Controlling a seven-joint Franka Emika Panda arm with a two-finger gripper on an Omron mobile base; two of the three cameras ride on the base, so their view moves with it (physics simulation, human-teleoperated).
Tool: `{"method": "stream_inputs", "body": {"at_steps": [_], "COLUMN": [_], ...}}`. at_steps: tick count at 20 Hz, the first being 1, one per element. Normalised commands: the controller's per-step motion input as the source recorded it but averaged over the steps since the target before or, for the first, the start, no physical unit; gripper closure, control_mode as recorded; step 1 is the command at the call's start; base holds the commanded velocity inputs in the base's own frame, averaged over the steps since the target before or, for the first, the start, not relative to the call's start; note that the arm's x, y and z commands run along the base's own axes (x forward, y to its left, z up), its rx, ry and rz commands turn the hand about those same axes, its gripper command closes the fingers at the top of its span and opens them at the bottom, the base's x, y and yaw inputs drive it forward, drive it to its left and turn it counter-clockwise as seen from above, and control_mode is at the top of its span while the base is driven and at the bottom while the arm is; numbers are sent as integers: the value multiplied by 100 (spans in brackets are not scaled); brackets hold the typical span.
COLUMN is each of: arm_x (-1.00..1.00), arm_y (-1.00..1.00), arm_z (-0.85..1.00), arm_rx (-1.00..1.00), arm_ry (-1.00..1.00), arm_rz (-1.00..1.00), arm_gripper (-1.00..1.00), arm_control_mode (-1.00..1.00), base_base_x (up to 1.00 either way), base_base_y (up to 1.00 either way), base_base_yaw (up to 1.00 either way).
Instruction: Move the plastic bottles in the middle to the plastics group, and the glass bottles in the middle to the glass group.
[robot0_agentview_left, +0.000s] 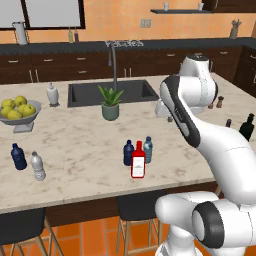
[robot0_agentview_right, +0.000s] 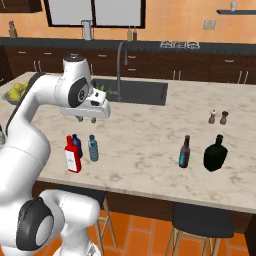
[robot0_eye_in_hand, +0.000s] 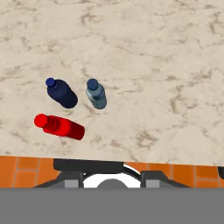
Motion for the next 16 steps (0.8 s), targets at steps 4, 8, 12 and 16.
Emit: {"method": "stream_inputs", "body": {"at_steps": [4,8,12,16], "arm_x": [-4,-11,-2,8], "arm_y": [0,40,72,49], "arm_z": [-4,-38,-39,-28], "arm_rx": [-4,-7,0,0], "arm_ry": [0,0,0,0], "arm_rz": [0,1,0,17], "arm_gripper": [-100,-100,-100,-100], "arm_control_mode": [-100,-100,-100,-100], "base_base_x": [0,0,0,0], "base_base_y": [0,0,0,0], "base_base_yaw": [0,0,0,0]}}
